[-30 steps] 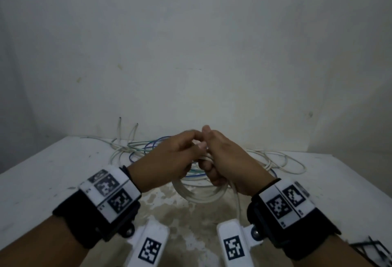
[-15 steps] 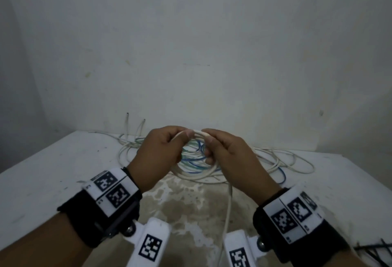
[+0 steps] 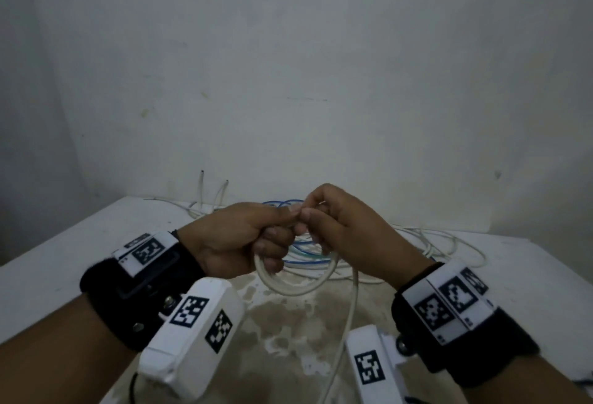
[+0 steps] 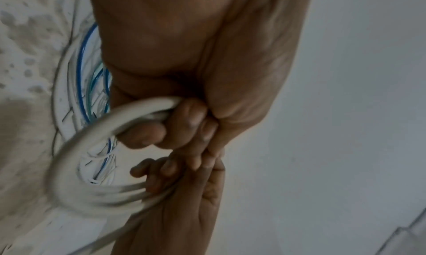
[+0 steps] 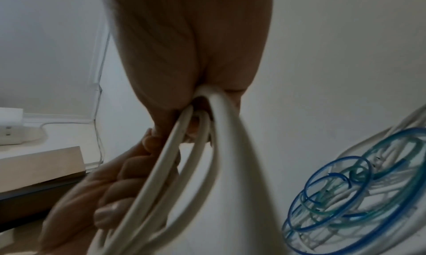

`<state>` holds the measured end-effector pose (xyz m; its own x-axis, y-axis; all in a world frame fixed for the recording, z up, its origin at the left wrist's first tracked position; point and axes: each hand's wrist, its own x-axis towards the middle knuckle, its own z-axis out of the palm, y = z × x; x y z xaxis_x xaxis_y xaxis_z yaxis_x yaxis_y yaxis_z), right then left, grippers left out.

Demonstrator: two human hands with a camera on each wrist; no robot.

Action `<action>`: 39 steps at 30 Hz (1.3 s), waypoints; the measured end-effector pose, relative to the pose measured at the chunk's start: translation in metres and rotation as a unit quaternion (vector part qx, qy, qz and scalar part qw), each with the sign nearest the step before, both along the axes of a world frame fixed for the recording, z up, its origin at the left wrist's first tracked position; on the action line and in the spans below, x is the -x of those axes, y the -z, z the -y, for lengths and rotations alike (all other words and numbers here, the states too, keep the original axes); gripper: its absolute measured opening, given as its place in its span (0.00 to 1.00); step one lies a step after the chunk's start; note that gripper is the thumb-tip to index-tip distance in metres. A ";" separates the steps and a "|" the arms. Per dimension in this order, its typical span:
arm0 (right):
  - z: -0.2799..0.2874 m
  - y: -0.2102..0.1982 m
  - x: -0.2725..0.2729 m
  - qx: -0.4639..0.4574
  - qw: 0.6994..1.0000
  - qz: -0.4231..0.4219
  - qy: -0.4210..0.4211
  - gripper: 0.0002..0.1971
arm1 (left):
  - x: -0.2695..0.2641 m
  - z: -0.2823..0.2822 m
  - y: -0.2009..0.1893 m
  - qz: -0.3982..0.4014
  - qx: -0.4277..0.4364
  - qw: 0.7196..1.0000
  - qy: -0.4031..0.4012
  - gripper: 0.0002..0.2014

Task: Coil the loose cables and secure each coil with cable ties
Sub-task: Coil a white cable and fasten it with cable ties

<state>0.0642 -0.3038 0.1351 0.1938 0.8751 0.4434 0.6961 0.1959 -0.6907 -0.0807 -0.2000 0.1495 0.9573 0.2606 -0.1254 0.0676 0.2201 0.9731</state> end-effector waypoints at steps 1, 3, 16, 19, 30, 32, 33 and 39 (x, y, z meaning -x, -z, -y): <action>-0.003 0.002 -0.001 -0.011 1.000 -0.025 0.010 0.02 | -0.001 0.000 0.000 0.012 0.012 1.000 -0.016 0.13; -0.005 0.007 0.000 -0.022 0.995 -0.091 0.019 0.02 | -0.002 -0.001 0.001 0.036 0.048 0.997 -0.057 0.13; 0.006 0.059 0.019 0.057 0.978 -0.180 0.095 0.04 | 0.034 -0.052 -0.030 0.191 0.150 0.931 -0.271 0.09; 0.009 0.069 0.014 0.009 0.982 -0.027 0.185 0.05 | 0.043 -0.057 -0.035 0.221 0.155 0.918 -0.290 0.07; 0.021 0.042 0.036 0.051 0.843 0.482 0.233 0.16 | 0.044 -0.039 -0.023 0.213 0.034 0.931 -0.294 0.15; 0.029 0.037 0.043 0.048 0.836 0.511 0.194 0.15 | 0.044 -0.033 -0.018 0.191 0.013 0.939 -0.286 0.15; 0.032 0.033 0.047 0.045 0.833 0.522 0.175 0.14 | 0.044 -0.031 -0.016 0.183 0.009 0.944 -0.273 0.15; 0.043 0.005 0.065 -0.039 0.832 0.544 0.097 0.09 | 0.034 -0.005 -0.003 0.128 -0.071 0.955 -0.260 0.11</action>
<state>-0.0008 -0.3469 0.1305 -0.2256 0.8343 0.5031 0.9250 0.0215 0.3793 -0.1147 -0.1951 0.1522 0.6889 0.7054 0.1669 -0.2589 0.0244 0.9656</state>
